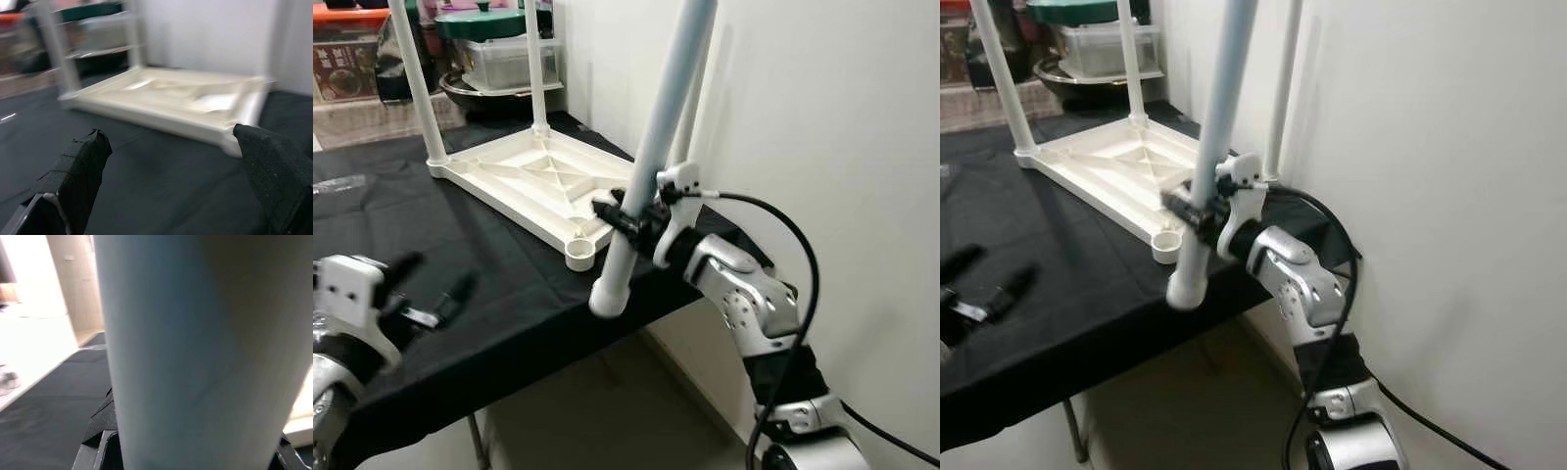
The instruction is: Building children table
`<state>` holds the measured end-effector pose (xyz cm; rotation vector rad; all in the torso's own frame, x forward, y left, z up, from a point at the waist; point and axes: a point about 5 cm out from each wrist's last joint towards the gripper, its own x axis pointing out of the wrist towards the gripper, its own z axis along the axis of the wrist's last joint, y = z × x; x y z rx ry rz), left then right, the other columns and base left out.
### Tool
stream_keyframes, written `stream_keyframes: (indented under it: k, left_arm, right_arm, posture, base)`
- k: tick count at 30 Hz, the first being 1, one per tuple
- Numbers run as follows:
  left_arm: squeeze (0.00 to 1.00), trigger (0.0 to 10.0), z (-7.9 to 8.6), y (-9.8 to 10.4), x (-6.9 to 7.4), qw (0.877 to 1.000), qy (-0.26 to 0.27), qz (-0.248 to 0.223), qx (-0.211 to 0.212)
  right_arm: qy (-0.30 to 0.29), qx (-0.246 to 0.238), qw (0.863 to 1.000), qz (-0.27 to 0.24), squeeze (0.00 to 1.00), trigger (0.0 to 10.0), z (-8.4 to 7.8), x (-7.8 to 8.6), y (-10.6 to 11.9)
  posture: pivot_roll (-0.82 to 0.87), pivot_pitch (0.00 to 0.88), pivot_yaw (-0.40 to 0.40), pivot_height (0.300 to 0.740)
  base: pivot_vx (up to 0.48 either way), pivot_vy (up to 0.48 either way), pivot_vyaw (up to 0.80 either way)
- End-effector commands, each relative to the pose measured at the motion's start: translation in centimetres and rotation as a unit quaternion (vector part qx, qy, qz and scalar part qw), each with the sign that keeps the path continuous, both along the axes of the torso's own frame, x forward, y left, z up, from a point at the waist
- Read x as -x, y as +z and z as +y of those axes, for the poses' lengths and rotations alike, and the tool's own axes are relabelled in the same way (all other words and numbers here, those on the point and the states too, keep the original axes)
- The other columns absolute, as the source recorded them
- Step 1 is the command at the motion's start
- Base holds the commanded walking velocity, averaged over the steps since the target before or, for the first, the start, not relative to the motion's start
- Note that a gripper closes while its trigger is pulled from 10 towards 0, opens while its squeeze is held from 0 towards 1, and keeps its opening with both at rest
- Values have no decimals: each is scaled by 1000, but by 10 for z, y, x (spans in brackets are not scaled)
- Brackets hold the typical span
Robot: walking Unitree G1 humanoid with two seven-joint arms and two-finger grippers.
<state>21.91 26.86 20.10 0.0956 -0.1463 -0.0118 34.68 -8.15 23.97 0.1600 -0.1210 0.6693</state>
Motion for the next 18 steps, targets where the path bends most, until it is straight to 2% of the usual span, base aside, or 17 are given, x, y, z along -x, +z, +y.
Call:
stream_keyframes:
  k: [1,4,5,8,11,12,14,18]
  left_arm:
    - [0,10000,-5,-8,-1,999,31,8,15]
    - [0,10000,-29,-16,-4,999,34,6,37]
    - [0,10000,-29,-16,-4,999,34,6,37]
    - [0,10000,-49,-18,-9,998,10,0,55]
    - [0,10000,-55,-18,-11,998,2,0,57]
    - [0,10000,-64,-18,-14,998,-11,-1,66]
    - [0,10000,-66,-19,-15,997,-16,-1,69]
    - [0,10000,-65,-22,-14,999,-28,6,46]
  right_arm:
    - [-15,-4,1000,-12,0,10000,1,2,2]
    - [-26,-4,1000,-14,0,10000,4,9,-7]
    - [-26,-4,1000,-14,0,10000,4,9,-7]
    - [-27,-1,1000,-9,0,10000,6,16,-18]
    - [-28,1,1000,-9,0,10000,7,18,-20]
    - [-28,2,1000,-11,0,10000,11,22,-25]
    - [-26,3,1000,-13,0,10000,12,24,-26]
    - [-33,6,999,-21,0,10000,11,25,-28]
  posture:
    - [-2,0,-77,740]
    - [-3,0,-75,740]
    - [-3,0,-75,740]
    - [-6,0,-75,740]
    - [-10,0,-71,740]
    - [-14,0,-67,740]
    - [-14,0,-67,740]
    - [-13,0,-61,740]
  base:
    - [0,0,0]
    - [0,0,0]
    - [0,0,0]
    - [0,0,0]
    - [0,0,0]
    - [0,0,0]
    - [240,0,0]
    - [298,0,0]
